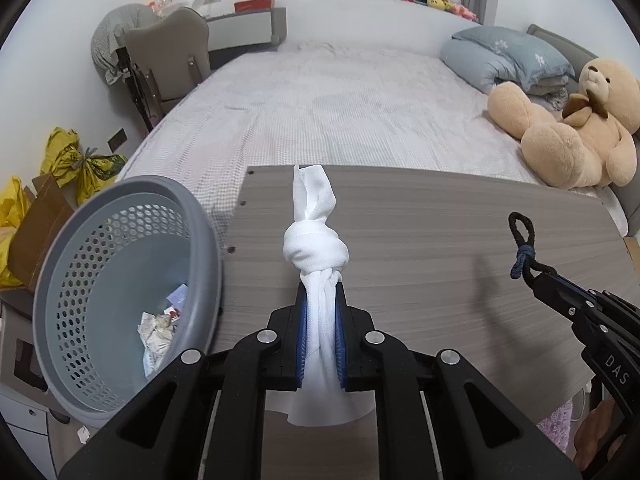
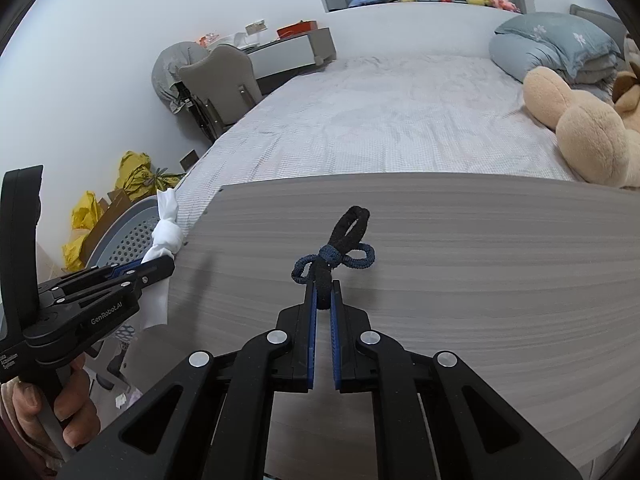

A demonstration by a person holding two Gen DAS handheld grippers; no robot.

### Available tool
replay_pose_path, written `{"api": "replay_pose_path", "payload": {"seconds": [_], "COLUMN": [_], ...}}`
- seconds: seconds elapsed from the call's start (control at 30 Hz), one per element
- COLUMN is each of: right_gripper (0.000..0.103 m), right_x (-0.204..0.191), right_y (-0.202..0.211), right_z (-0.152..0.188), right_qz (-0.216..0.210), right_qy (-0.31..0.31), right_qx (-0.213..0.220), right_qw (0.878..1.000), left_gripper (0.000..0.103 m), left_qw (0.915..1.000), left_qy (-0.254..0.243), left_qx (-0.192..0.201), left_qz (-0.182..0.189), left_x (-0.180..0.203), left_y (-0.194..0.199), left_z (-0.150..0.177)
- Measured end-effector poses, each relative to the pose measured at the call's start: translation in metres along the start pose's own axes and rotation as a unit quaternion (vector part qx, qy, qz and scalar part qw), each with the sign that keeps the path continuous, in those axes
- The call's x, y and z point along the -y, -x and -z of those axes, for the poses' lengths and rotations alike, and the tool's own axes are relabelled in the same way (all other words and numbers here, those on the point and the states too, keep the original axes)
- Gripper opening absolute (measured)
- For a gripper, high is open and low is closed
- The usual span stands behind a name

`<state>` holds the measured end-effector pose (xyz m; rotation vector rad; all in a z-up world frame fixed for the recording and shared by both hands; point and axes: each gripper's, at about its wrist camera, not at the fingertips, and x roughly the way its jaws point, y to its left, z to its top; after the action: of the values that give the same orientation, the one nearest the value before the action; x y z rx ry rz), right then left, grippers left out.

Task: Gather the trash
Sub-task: 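Carry cloth and cord over the grey basket and open both grippers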

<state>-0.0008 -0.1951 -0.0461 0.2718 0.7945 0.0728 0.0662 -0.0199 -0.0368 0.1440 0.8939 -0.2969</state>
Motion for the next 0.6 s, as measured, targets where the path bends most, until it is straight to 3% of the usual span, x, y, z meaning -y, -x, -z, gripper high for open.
{"api": "replay_pose_path", "payload": {"seconds": [0.23, 0.6], "right_gripper": [0.006, 0.006], "right_x": [-0.038, -0.134], "right_y": [-0.005, -0.047], "right_z": [-0.012, -0.040], "right_qz": [-0.018, -0.087], "right_qy": [0.034, 0.108], "right_qx": [0.003, -0.016], "right_qw": [0.999, 0.990], "left_gripper": [0.012, 0.012], "left_qw": [0.9992, 0.9921], "left_qy": [0.017, 0.083], "left_qx": [0.026, 0.031], "left_qz": [-0.026, -0.089], "left_x": [-0.034, -0.135], "left_y": [0.023, 0.034], "left_z": [0.004, 0.012]}}
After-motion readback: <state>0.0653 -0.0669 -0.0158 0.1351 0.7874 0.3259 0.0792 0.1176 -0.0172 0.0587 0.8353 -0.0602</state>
